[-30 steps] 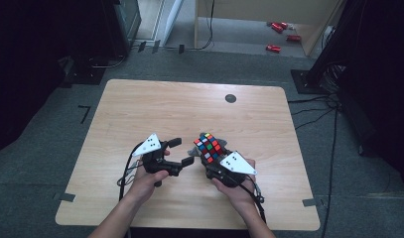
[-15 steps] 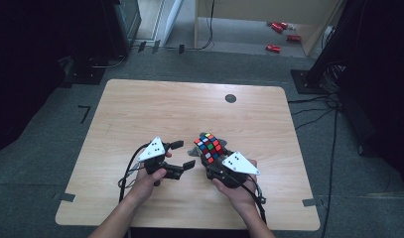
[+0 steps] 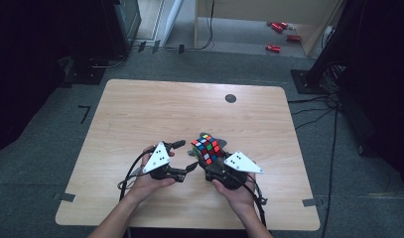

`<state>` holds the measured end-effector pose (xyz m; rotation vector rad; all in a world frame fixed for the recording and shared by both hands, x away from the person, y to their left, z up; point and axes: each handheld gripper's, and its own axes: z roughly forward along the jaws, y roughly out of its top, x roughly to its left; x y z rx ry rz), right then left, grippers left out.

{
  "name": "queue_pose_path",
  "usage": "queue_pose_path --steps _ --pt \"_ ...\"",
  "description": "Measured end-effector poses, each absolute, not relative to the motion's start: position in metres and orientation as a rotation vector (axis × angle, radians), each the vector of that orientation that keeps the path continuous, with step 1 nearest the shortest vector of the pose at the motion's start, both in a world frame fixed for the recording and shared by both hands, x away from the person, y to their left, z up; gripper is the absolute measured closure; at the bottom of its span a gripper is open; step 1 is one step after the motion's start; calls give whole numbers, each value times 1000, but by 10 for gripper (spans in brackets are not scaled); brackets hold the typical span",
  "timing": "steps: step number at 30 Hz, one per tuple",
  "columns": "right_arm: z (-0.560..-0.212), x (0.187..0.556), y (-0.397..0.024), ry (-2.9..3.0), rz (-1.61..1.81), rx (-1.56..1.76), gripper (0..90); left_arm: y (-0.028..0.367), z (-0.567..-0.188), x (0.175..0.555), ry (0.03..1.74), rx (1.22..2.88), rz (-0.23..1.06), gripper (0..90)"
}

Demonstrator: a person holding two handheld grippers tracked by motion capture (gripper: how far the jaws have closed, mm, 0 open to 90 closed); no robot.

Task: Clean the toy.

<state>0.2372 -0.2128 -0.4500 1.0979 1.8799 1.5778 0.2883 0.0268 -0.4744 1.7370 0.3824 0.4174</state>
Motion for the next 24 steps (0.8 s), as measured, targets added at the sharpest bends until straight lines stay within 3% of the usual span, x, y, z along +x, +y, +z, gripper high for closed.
queue_pose_path --steps 6,8,24 --pt "-447 237 -213 1869 1616 1148 340 21 -479 283 311 1818 497 184" --pt "-448 237 -213 1883 1629 1151 340 18 -479 281 330 1846 519 134" --pt "-458 243 -202 2066 1666 1265 340 11 -482 270 178 1783 760 152"
